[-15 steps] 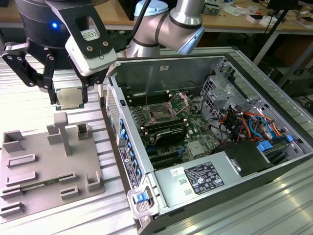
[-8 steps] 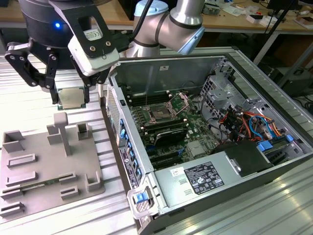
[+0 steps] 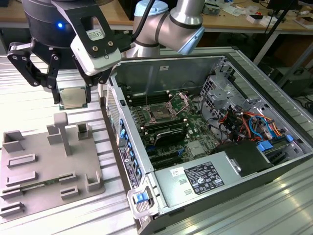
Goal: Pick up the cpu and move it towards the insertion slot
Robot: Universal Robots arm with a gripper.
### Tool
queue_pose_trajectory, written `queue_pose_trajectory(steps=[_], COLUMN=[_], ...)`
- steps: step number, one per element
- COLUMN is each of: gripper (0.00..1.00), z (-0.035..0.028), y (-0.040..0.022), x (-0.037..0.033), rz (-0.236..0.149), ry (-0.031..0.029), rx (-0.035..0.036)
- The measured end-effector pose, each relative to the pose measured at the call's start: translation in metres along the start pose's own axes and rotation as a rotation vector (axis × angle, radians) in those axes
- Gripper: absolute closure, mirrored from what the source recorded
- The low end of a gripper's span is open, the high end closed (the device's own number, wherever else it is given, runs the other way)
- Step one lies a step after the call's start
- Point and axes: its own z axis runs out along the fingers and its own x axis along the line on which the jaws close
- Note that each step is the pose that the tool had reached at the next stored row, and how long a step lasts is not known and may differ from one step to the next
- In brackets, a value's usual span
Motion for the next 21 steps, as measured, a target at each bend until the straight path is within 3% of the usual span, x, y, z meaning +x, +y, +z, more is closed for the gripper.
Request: queue_pose_trajectory(steps=[21], gripper=[0.45], z=[0.0000], y=[0.0008], x=[-0.0110], rz=[0.000], ry=[-0.0002], rx=[0.0027])
